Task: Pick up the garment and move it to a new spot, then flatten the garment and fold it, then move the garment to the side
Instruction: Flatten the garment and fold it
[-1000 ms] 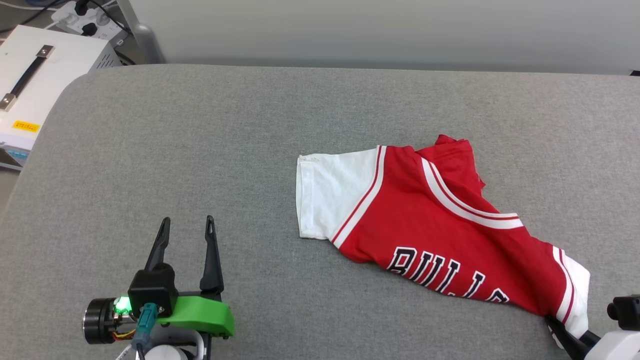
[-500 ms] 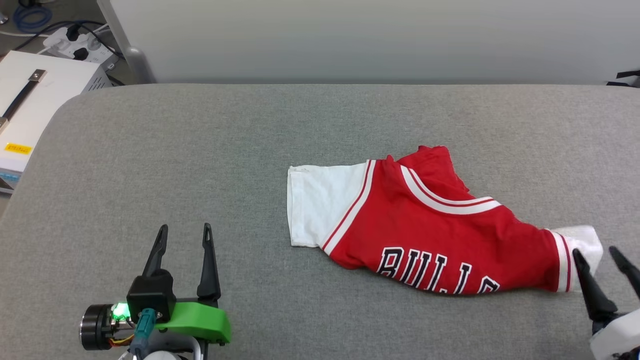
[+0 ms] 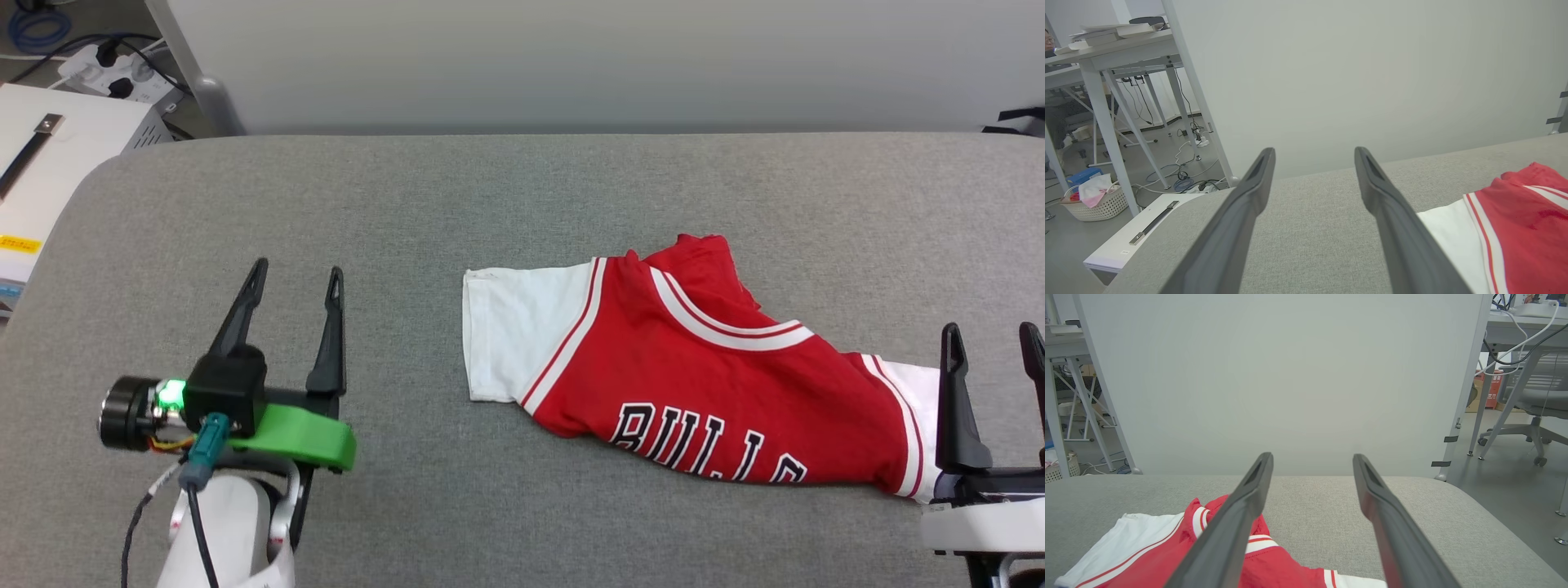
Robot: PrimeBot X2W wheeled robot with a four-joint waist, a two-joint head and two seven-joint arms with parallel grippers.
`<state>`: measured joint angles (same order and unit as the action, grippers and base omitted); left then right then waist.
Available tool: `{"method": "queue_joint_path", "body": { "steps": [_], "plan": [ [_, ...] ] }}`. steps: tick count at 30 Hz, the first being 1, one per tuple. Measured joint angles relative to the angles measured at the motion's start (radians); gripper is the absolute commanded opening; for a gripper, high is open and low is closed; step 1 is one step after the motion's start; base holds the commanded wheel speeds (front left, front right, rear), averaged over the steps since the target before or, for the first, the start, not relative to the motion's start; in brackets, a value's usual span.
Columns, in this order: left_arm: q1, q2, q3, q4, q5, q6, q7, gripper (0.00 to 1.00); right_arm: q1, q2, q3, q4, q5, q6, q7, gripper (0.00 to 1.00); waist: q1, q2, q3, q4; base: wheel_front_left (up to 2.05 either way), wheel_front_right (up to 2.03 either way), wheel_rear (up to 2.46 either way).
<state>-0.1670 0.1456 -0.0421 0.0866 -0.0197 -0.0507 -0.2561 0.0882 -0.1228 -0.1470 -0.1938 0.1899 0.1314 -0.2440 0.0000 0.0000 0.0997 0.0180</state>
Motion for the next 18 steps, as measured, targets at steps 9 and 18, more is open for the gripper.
{"method": "queue_joint_path", "body": {
  "steps": [9,18],
  "plan": [
    [-0.319,0.113,-0.115,0.143,-0.092,-0.074,0.101,1.00,-0.013,0.045,0.083,0.003,-0.045,0.000,-0.009,1.00,0.0000,0.0000,0.053,-0.015,0.00,0.00,0.00],
    [-0.598,0.267,-0.447,0.214,-0.444,-0.077,0.512,1.00,-0.082,0.053,0.124,0.013,-0.050,0.000,-0.009,1.00,0.0000,0.0000,0.141,-0.048,0.00,0.00,0.00]
  ]
}}
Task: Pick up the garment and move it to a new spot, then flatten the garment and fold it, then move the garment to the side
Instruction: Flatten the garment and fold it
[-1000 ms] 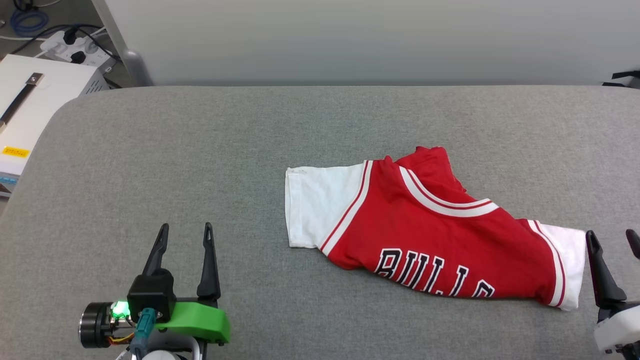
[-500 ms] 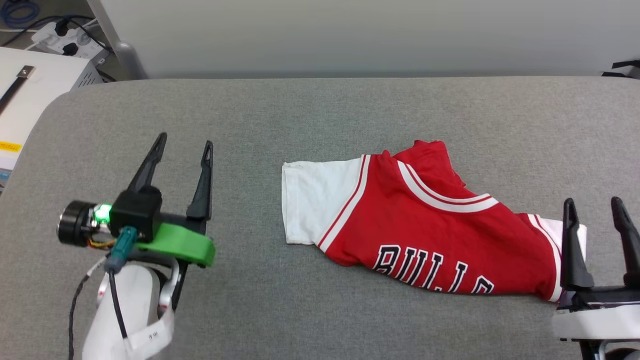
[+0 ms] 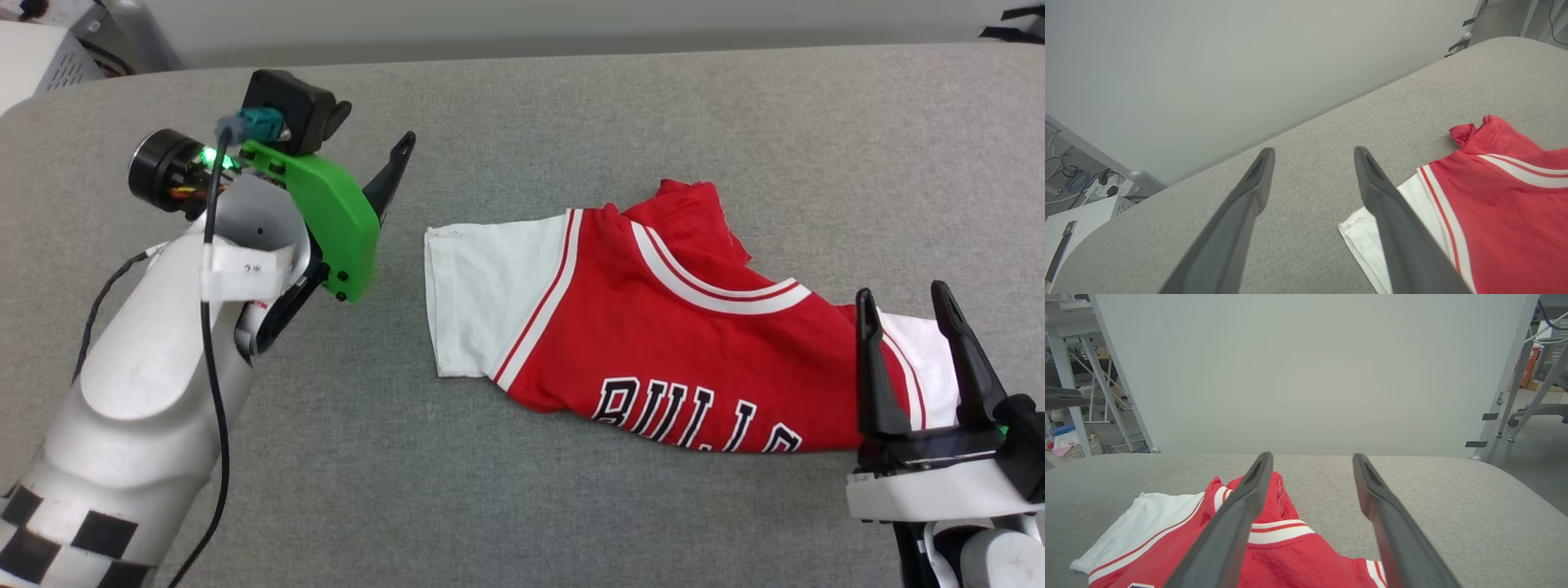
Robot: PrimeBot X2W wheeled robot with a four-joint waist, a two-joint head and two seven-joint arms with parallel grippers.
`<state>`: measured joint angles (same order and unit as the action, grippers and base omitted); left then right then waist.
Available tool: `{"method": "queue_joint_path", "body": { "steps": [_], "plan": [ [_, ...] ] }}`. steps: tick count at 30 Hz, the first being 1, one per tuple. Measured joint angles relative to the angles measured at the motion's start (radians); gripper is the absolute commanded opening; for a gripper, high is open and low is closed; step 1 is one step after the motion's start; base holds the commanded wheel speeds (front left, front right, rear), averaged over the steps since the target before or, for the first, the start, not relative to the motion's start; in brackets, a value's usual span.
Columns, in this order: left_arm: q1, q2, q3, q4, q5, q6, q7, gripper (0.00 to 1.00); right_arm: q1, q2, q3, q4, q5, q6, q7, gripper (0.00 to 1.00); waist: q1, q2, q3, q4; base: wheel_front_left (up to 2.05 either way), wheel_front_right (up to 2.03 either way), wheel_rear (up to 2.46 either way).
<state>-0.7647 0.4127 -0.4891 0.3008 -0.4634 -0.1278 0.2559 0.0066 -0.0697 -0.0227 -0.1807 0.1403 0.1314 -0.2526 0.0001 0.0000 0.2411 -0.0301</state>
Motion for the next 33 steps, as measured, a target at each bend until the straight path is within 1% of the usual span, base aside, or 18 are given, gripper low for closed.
{"method": "queue_joint_path", "body": {
  "steps": [2,5,8,11,15,20,26,27,28,29,31,33],
  "plan": [
    [-0.053,0.035,-0.077,0.020,-0.058,0.000,0.103,1.00,-0.017,-0.001,0.011,0.003,-0.005,0.000,0.000,1.00,0.0000,0.0000,0.021,-0.008,0.00,0.00,0.00],
    [-0.123,0.056,-0.171,0.054,-0.168,0.000,0.238,1.00,-0.045,-0.001,0.027,0.006,-0.006,0.000,0.000,1.00,0.0001,0.0000,0.055,-0.024,0.00,0.00,0.00],
    [-0.173,0.066,-0.250,0.096,-0.244,0.000,0.333,1.00,-0.066,-0.001,0.041,0.010,-0.008,0.000,0.000,1.00,0.0001,0.0000,0.083,-0.040,0.00,0.00,0.00],
    [-0.216,0.076,-0.317,0.141,-0.304,0.000,0.394,1.00,-0.084,-0.001,0.052,0.014,-0.013,0.000,0.000,1.00,0.0001,0.0000,0.109,-0.060,0.00,0.00,0.00],
    [-0.264,0.087,-0.405,0.198,-0.344,0.000,0.429,1.00,-0.105,-0.001,0.059,0.021,-0.013,0.000,0.000,1.00,0.0001,0.0000,0.140,-0.086,0.00,0.00,0.00],
    [-0.299,0.093,-0.500,0.265,-0.371,0.000,0.430,1.00,-0.128,0.000,0.069,0.027,-0.013,0.000,0.000,1.00,0.0001,0.0000,0.171,-0.116,0.00,0.00,0.00],
    [-0.351,0.132,-0.624,0.273,-0.408,0.000,0.423,1.00,-0.133,0.003,0.069,0.035,-0.013,0.000,0.000,1.00,0.0000,0.0001,0.189,-0.145,0.00,0.00,0.00],
    [-0.355,0.134,-0.643,0.272,-0.418,0.000,0.413,0.95,-0.133,0.003,0.068,0.036,-0.013,0.000,0.000,1.00,-0.0001,0.0001,0.189,-0.146,0.00,0.00,0.00],
    [-0.359,0.136,-0.661,0.270,-0.425,0.000,0.396,0.12,-0.133,0.003,0.066,0.039,-0.013,0.000,0.000,1.00,-0.0001,0.0000,0.188,-0.146,0.00,0.00,0.00],
    [-0.360,0.140,-0.672,0.269,-0.437,0.000,0.378,0.00,-0.133,0.004,0.065,0.040,-0.013,0.000,0.000,1.00,-0.0001,0.0000,0.186,-0.145,0.00,0.00,0.00],
    [-0.361,0.142,-0.697,0.267,-0.459,0.000,0.334,0.00,-0.132,0.004,0.064,0.041,-0.013,0.000,0.000,1.00,-0.0001,0.0000,0.180,-0.140,0.00,0.00,0.00],
    [-0.362,0.140,-0.721,0.267,-0.452,0.000,0.282,0.00,-0.132,0.005,0.062,0.042,-0.014,0.000,0.000,1.00,0.0000,0.0000,0.172,-0.133,0.00,0.00,0.00]
  ]
}}
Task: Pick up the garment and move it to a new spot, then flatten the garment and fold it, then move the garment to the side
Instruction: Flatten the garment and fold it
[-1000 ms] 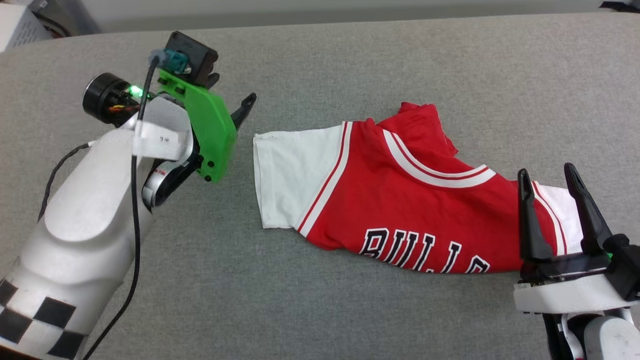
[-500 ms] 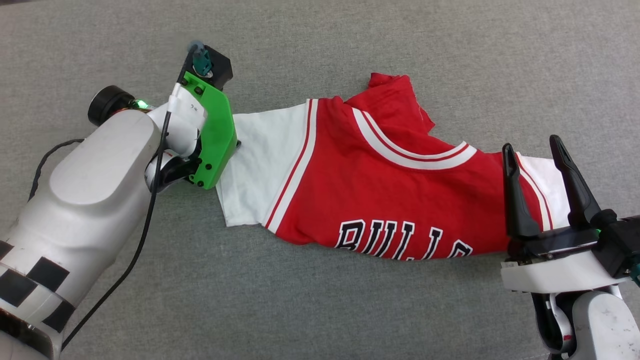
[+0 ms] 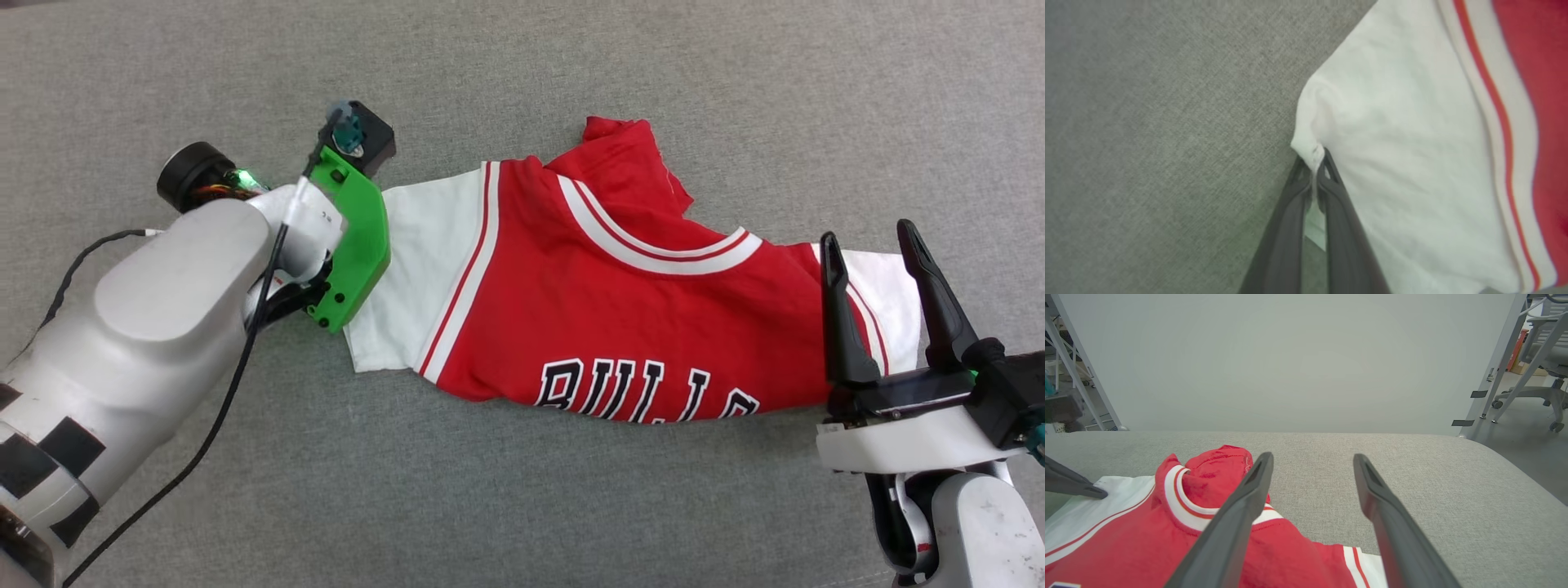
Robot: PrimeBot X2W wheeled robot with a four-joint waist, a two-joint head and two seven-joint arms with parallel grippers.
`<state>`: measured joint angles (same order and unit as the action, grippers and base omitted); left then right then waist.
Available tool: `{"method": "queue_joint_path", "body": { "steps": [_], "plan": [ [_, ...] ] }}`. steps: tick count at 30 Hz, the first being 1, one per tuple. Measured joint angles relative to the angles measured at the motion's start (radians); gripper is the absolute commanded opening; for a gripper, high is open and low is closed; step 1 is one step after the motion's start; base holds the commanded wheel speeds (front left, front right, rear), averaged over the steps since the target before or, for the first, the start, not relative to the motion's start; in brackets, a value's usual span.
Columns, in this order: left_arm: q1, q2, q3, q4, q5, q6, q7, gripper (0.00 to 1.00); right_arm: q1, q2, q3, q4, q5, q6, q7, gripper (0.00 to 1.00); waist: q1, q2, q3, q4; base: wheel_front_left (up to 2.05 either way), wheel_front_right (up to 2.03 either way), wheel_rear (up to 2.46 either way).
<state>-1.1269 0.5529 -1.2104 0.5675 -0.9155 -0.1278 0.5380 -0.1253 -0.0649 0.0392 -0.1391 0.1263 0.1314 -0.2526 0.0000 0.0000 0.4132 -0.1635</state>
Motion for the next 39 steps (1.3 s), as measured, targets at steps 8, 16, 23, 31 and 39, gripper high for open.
{"method": "queue_joint_path", "body": {
  "steps": [8,16,23,31,39],
  "plan": [
    [0.003,0.024,-0.002,0.016,0.027,0.000,-0.269,0.00,0.023,-0.002,-0.026,0.006,-0.009,0.000,0.000,1.00,0.0000,0.0000,-0.049,0.036,0.00,0.00,0.00],
    [0.089,0.125,0.034,0.059,-0.005,0.026,-0.332,0.00,0.047,-0.001,-0.037,0.019,-0.011,0.000,0.000,1.00,0.0000,0.0000,-0.093,0.082,0.00,0.00,0.00],
    [0.182,0.143,0.044,0.126,-0.063,0.044,-0.341,0.00,0.050,-0.003,-0.045,0.039,-0.012,0.000,0.000,1.00,0.0000,0.0000,-0.103,0.097,0.00,0.00,0.00],
    [0.213,0.092,0.058,0.179,-0.080,0.062,-0.435,1.00,0.058,-0.007,-0.066,0.063,-0.016,0.000,0.000,1.00,0.0000,0.0000,-0.124,0.100,0.00,0.00,0.00],
    [0.199,0.082,0.120,0.157,-0.039,0.134,-0.701,1.00,0.014,-0.109,-0.133,0.074,0.021,0.000,0.000,1.00,0.0000,0.0000,-0.173,0.112,0.00,0.00,0.00]
  ]
}}
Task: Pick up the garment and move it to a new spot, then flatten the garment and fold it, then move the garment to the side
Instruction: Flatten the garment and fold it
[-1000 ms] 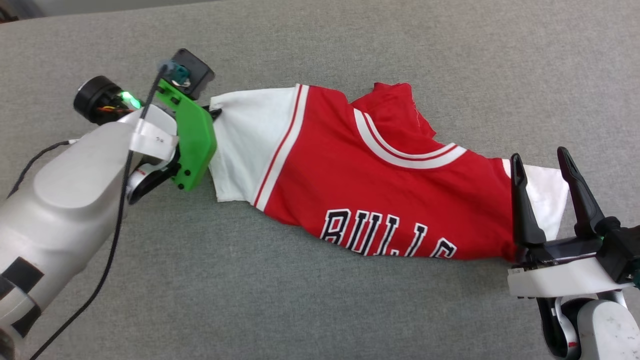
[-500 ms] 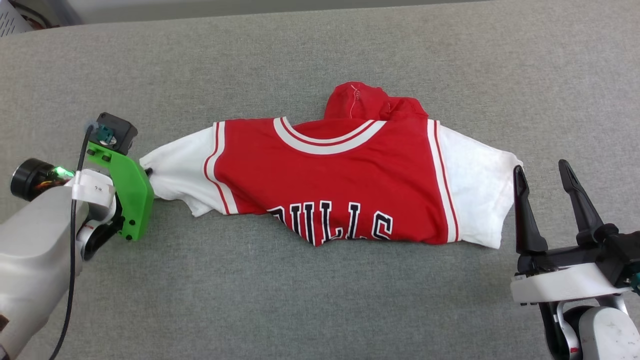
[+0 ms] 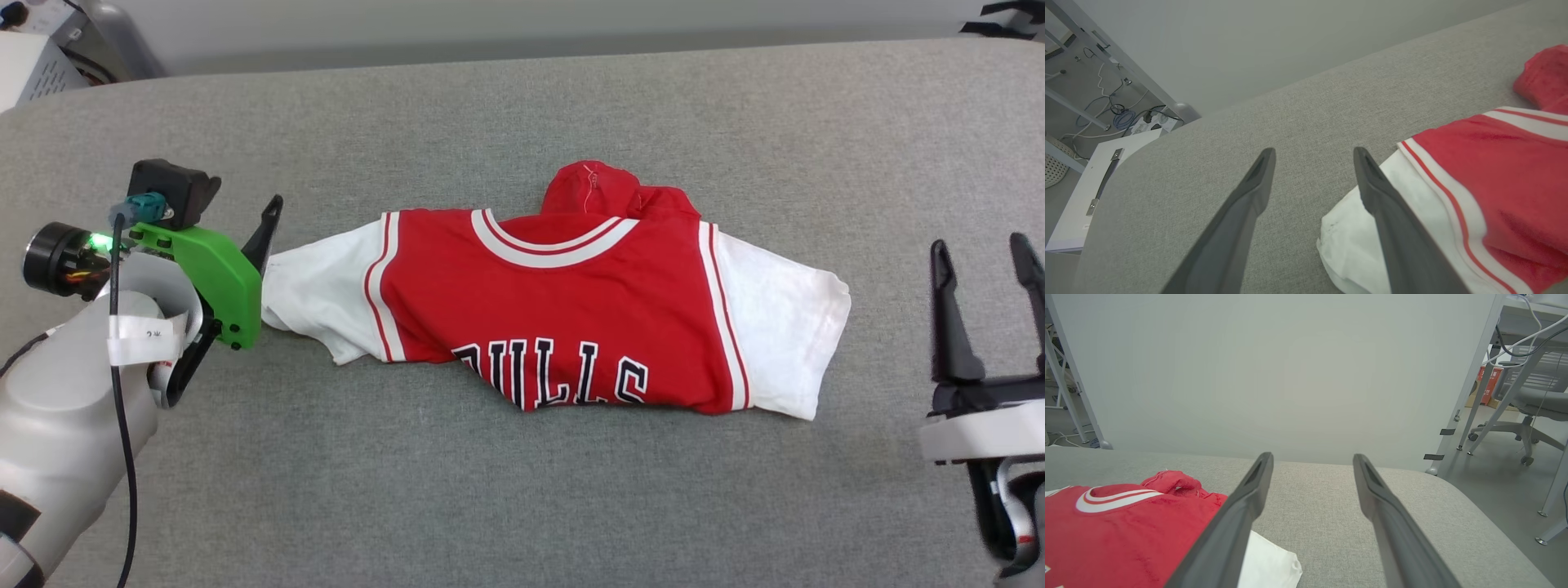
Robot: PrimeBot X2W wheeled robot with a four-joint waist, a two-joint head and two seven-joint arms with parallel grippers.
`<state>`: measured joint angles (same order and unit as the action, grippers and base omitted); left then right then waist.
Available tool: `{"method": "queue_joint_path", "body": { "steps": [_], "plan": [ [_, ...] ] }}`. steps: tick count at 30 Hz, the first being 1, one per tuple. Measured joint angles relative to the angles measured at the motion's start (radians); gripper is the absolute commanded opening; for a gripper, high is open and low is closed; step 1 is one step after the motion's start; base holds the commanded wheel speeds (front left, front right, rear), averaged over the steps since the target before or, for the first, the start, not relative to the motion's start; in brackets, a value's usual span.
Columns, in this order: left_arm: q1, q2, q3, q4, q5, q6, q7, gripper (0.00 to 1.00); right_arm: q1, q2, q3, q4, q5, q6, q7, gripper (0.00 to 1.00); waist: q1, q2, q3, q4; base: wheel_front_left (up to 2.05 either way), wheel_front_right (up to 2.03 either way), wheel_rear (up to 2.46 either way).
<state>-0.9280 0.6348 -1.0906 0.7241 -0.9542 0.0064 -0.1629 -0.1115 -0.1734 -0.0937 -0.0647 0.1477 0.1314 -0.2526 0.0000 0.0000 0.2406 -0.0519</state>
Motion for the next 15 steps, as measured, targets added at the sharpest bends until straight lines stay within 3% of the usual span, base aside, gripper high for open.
{"method": "queue_joint_path", "body": {
  "steps": [4,10,13,15],
  "plan": [
    [0.001,0.020,0.034,-0.063,0.029,0.053,-0.069,1.00,-0.060,-0.109,0.019,0.027,0.042,0.000,0.047,1.00,0.0000,0.0000,-0.024,0.008,0.00,0.00,0.00],
    [0.053,0.067,0.184,-0.283,0.106,0.212,-0.093,1.00,-0.158,-0.310,0.136,0.046,0.211,0.000,0.293,1.00,0.0000,0.0000,-0.030,0.030,0.00,0.00,0.00],
    [0.156,0.070,0.298,-0.439,0.194,0.303,-0.093,1.00,-0.201,-0.426,0.222,0.061,0.306,0.000,0.430,1.00,0.0000,0.0000,-0.021,0.045,0.00,0.00,0.00],
    [0.238,0.060,0.352,-0.515,0.247,0.336,-0.093,1.00,-0.223,-0.495,0.282,0.073,0.361,0.000,0.517,1.00,0.0000,0.0000,-0.016,0.057,0.00,0.00,0.00]
  ]
}}
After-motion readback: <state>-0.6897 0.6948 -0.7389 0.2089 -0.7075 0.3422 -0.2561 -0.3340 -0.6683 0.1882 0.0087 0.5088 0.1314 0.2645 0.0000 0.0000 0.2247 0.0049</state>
